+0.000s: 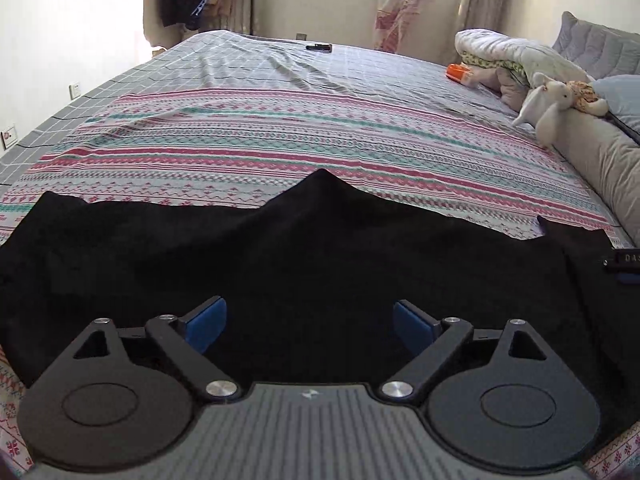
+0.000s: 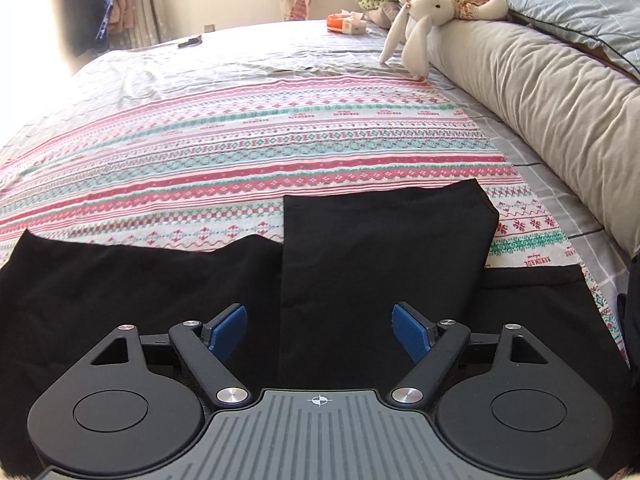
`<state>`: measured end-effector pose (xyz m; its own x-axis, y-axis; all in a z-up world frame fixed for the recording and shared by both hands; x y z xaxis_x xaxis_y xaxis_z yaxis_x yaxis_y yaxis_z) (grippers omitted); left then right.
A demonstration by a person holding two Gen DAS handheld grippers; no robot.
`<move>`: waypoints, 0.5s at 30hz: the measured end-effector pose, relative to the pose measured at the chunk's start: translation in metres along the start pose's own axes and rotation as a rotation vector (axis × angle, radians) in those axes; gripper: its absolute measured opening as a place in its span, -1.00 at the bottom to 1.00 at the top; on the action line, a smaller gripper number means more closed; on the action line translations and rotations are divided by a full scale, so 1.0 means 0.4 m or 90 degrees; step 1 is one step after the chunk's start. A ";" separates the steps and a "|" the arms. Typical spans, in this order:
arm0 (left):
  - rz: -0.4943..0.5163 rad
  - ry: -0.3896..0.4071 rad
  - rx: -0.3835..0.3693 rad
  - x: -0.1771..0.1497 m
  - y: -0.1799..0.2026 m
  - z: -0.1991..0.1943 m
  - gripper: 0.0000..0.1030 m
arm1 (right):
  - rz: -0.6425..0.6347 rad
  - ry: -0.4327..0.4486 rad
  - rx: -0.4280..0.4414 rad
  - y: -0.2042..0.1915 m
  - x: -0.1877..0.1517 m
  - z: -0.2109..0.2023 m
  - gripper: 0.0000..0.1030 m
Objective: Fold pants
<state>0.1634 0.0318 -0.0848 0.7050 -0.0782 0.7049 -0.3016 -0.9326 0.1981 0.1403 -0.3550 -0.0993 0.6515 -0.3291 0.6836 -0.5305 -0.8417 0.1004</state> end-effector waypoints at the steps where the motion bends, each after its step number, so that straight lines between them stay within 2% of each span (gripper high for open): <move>1: 0.007 -0.009 -0.007 -0.005 0.019 0.017 0.94 | 0.012 -0.005 0.004 -0.003 0.012 0.020 0.52; 5: 0.022 -0.044 -0.037 -0.013 0.077 0.081 0.94 | 0.010 0.006 0.003 -0.034 0.051 0.062 0.47; 9: 0.024 -0.055 -0.071 -0.007 0.126 0.119 0.97 | 0.027 0.015 0.003 -0.053 0.088 0.096 0.38; 15: 0.038 -0.075 -0.091 -0.008 0.181 0.174 0.98 | 0.051 0.008 -0.012 -0.059 0.108 0.176 0.08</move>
Point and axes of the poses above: each gripper's, at about its wrist camera, not at the fingertips, and z roughly the way its jaws point, y to its right, x to its top, the point moved 7 cm from there along z, roughly the way its jaws point, and after that the axes turned 12 degrees about -x, right-handed, at the moved point
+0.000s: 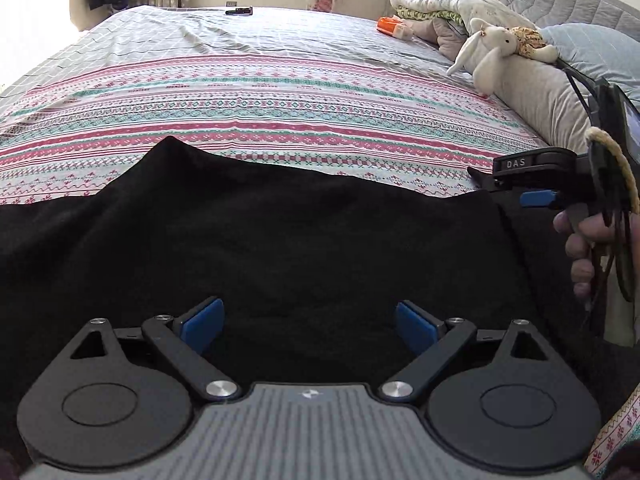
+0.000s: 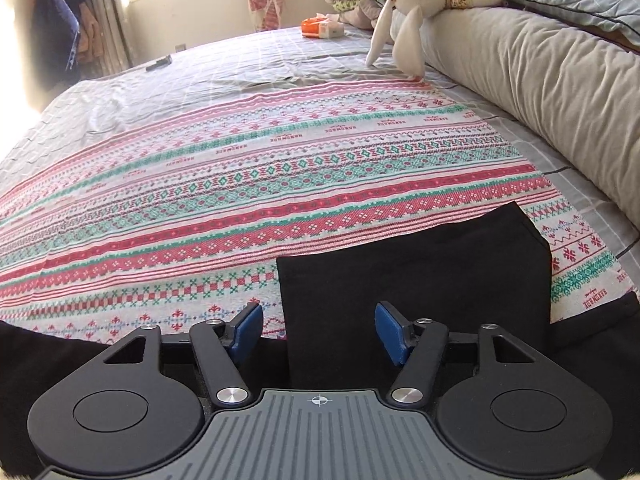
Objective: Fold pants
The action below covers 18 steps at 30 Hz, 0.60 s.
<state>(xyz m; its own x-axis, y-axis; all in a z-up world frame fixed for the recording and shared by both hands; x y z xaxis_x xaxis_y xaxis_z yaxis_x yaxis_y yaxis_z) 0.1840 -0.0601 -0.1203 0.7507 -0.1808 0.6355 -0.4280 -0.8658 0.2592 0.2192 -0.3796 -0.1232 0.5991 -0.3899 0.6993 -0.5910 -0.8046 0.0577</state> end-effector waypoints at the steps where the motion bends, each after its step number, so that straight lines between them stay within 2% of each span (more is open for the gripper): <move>1: 0.001 -0.004 -0.002 -0.001 0.007 0.005 0.98 | -0.003 -0.004 -0.001 -0.004 -0.003 0.011 0.00; 6: 0.013 -0.020 -0.010 -0.005 0.036 0.035 0.98 | -0.041 0.020 -0.027 -0.014 -0.008 0.032 -0.34; 8: 0.021 -0.024 -0.009 -0.007 0.039 0.045 0.98 | -0.038 0.023 -0.014 -0.011 -0.003 0.028 -0.82; 9: 0.025 -0.026 -0.008 -0.008 0.038 0.048 0.98 | -0.039 0.025 -0.017 -0.008 -0.001 0.024 -0.90; 14: 0.040 -0.037 -0.011 -0.022 0.054 0.049 0.98 | -0.065 0.075 -0.040 0.031 0.022 -0.030 -0.98; 18: 0.060 -0.038 -0.017 -0.027 0.061 0.042 0.98 | -0.064 0.114 -0.057 0.104 0.043 -0.089 -0.98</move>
Point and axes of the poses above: each gripper's, at about its wrist camera, not at the fingertips, and z roughly the way its jaws point, y to its right, x to its top, the point moved 7 cm from there along z, roughly the way its jaws point, and after that the axes turned 12 degrees about -x, right-handed, at the moved point
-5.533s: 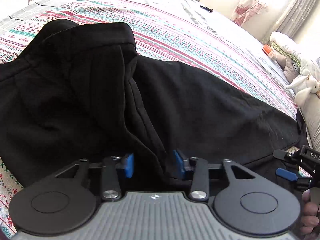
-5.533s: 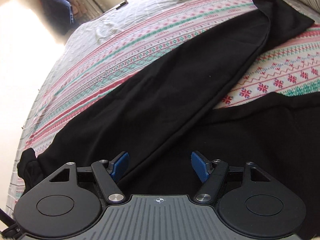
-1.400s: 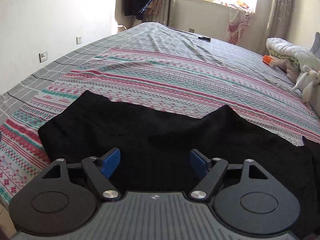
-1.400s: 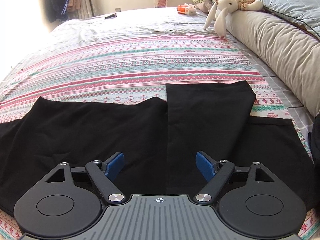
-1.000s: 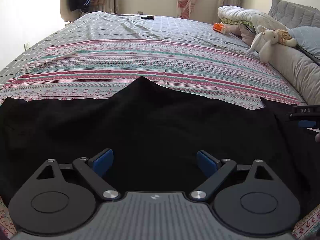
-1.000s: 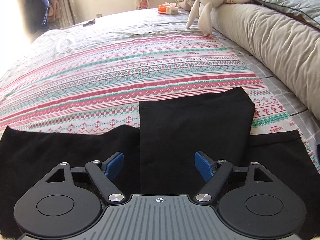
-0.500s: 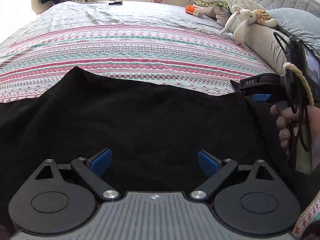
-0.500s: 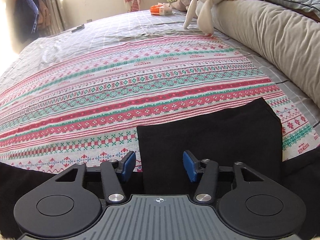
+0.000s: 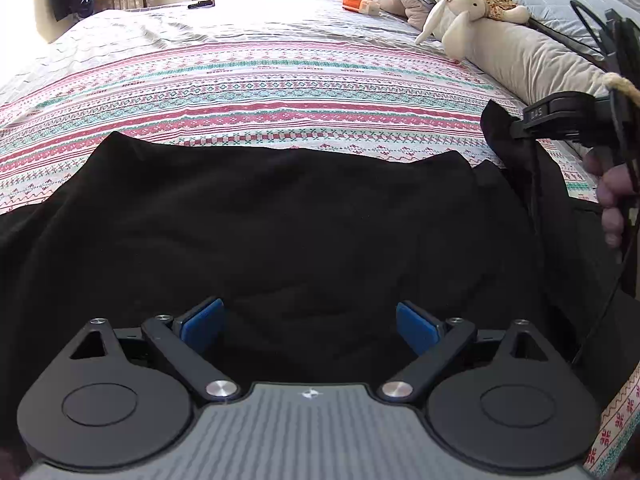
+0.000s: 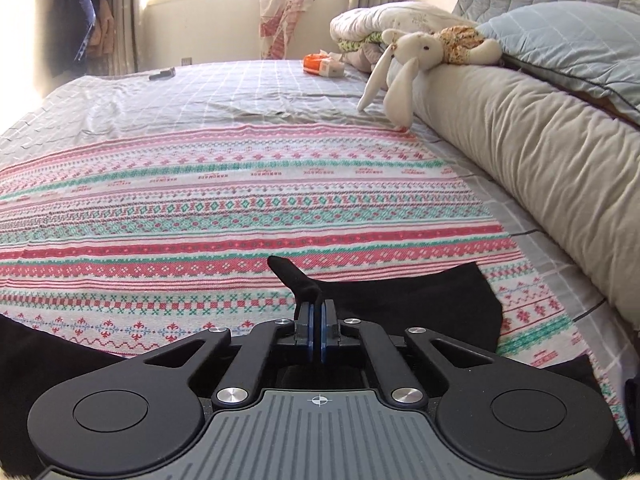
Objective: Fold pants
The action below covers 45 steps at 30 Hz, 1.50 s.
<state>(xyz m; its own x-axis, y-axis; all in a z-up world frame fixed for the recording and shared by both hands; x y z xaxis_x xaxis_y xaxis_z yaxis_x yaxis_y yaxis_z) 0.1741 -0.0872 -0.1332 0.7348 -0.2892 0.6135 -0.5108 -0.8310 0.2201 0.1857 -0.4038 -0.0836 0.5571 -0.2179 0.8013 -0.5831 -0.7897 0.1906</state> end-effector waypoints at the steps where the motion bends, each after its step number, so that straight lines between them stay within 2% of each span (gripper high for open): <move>1: 0.005 -0.001 -0.002 -0.003 0.002 -0.002 0.98 | 0.004 0.006 -0.005 0.025 0.004 -0.011 -0.99; 5: 0.034 -0.005 -0.014 -0.020 0.019 -0.004 0.98 | 0.033 0.014 -0.029 0.138 -0.003 -0.046 -0.99; 10: 0.077 -0.009 -0.026 -0.054 0.047 -0.015 0.98 | 0.073 -0.010 -0.055 0.278 -0.049 -0.075 -0.99; 18: 0.130 -0.023 -0.041 -0.101 0.087 -0.020 0.98 | 0.019 -0.045 -0.115 0.401 -0.162 -0.113 -0.99; 21: 0.146 -0.024 -0.043 -0.120 0.097 -0.022 0.98 | -0.048 -0.058 -0.157 0.413 -0.221 -0.111 -1.00; 23: 0.153 -0.022 -0.046 -0.124 0.099 -0.025 0.98 | -0.132 -0.056 -0.194 0.401 -0.264 -0.110 -1.00; 28: 0.157 -0.017 -0.050 -0.132 0.091 -0.030 0.99 | -0.402 -0.035 -0.298 0.336 -0.386 -0.120 -1.00; 31: 0.150 -0.019 -0.053 -0.132 0.091 -0.031 0.99 | -0.488 -0.048 -0.330 0.322 -0.434 -0.121 -1.00; 34: 0.154 -0.021 -0.052 -0.129 0.092 -0.028 0.99 | -0.529 -0.078 -0.350 0.327 -0.461 -0.123 -1.00; 39: 0.161 -0.028 -0.052 -0.125 0.093 -0.030 0.99 | -0.564 -0.145 -0.374 0.352 -0.492 -0.116 -1.00; 42: 0.166 -0.028 -0.045 -0.122 0.090 -0.031 0.99 | -0.524 -0.176 -0.372 0.368 -0.478 -0.117 -0.98; 43: 0.169 -0.028 -0.041 -0.122 0.088 -0.032 0.99 | -0.497 -0.185 -0.367 0.377 -0.468 -0.119 -0.90; 45: 0.173 -0.027 -0.034 -0.125 0.085 -0.035 0.99 | -0.443 -0.193 -0.368 0.404 -0.440 -0.129 -0.60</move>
Point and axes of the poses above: each gripper's, at about its wrist camera, not at the fingertips, and z roughly the way its jaws point, y to its right, x to its top, the point moved 7 cm from there along z, roughly the way its jaws point, and after that the axes turned 12 degrees about -x, right-handed, at the moved point
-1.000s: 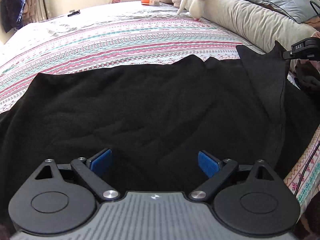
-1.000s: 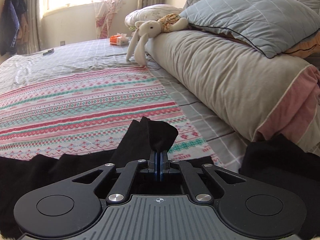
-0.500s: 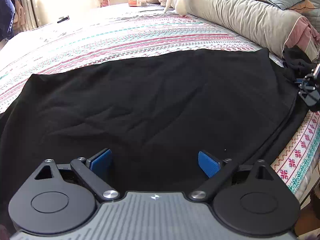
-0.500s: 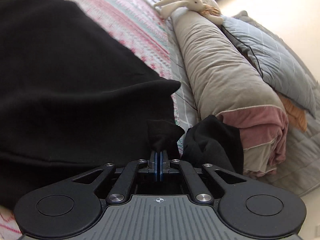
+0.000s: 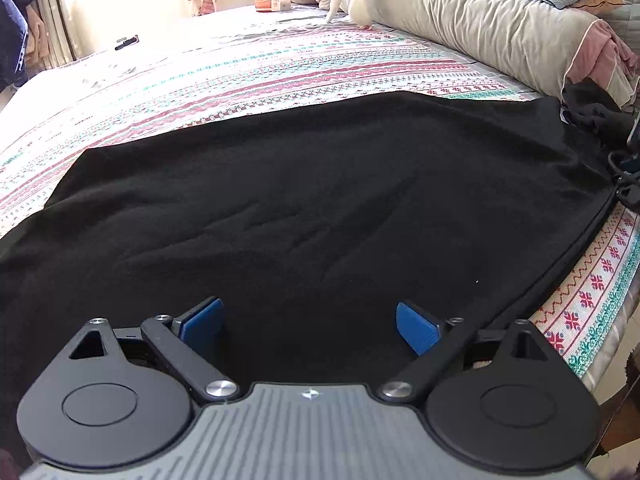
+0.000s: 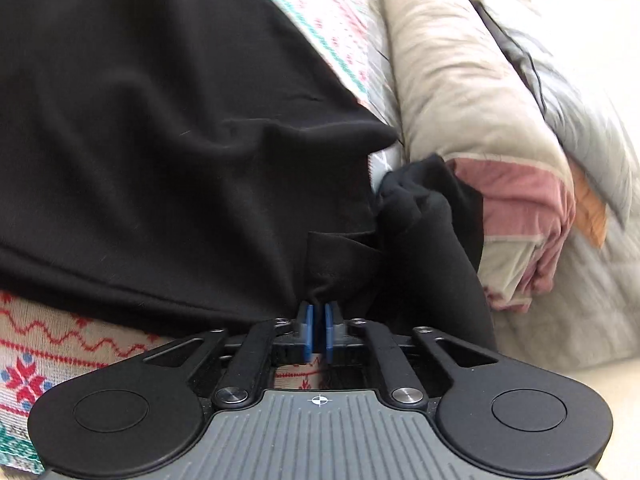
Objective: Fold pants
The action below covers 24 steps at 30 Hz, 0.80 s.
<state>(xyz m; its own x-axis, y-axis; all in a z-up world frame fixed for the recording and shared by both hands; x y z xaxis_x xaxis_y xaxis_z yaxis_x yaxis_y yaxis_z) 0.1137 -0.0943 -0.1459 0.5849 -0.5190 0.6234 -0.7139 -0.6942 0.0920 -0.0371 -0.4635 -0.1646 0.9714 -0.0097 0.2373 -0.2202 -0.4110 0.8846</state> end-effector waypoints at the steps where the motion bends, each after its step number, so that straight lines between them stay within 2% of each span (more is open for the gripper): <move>1: 0.000 -0.001 0.003 -0.001 -0.002 -0.001 0.99 | 0.022 -0.007 0.006 0.020 -0.001 0.002 -0.35; 2: -0.002 -0.002 0.006 -0.004 -0.005 -0.004 0.99 | 0.042 -0.015 0.015 0.039 -0.004 0.006 -0.16; 3: -0.004 -0.004 0.009 -0.005 -0.009 -0.006 0.99 | 0.059 -0.020 0.026 0.056 -0.006 0.011 -0.11; 7: -0.012 -0.005 0.035 0.000 -0.034 -0.017 0.99 | 0.119 -0.016 0.087 0.099 -0.007 -0.010 -0.06; 9: -0.011 0.005 0.056 0.011 -0.054 -0.025 0.99 | 0.146 0.015 0.119 0.100 0.010 -0.059 0.08; 11: -0.010 0.016 0.087 0.026 -0.087 -0.035 0.99 | 0.161 0.055 0.145 0.101 0.039 -0.108 0.34; 14: -0.029 0.029 0.134 0.052 -0.156 -0.052 0.99 | 0.174 0.115 0.195 0.085 0.098 -0.167 0.45; 17: -0.084 0.036 0.164 0.072 -0.238 -0.068 0.99 | 0.190 0.164 0.288 0.052 0.172 -0.223 0.46; 20: -0.145 0.049 0.184 0.075 -0.320 -0.079 0.99 | 0.207 0.210 0.405 0.016 0.250 -0.290 0.46; 22: -0.157 0.074 0.187 0.083 -0.365 -0.084 0.99 | 0.218 0.236 0.469 -0.008 0.305 -0.331 0.47; 24: -0.142 0.102 0.198 0.089 -0.406 -0.083 0.99 | 0.217 0.258 0.509 -0.031 0.357 -0.375 0.48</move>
<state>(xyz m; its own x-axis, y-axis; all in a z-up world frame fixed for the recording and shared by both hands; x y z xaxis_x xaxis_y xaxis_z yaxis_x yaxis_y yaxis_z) 0.2378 0.0165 -0.1130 0.6271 -0.2719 0.7300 -0.4125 -0.9108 0.0150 0.0910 -0.3232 -0.0815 0.7282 0.0109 0.6853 -0.2134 -0.9466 0.2418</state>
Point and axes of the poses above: each gripper's, at about its wrist camera, not at the fingertips, and z roughly the way its jaws point, y to its right, x to its top, the point moved 7 cm from there along z, roughly the way its jaws point, and after that the axes turned 12 degrees about -x, right-handed, at the moved point
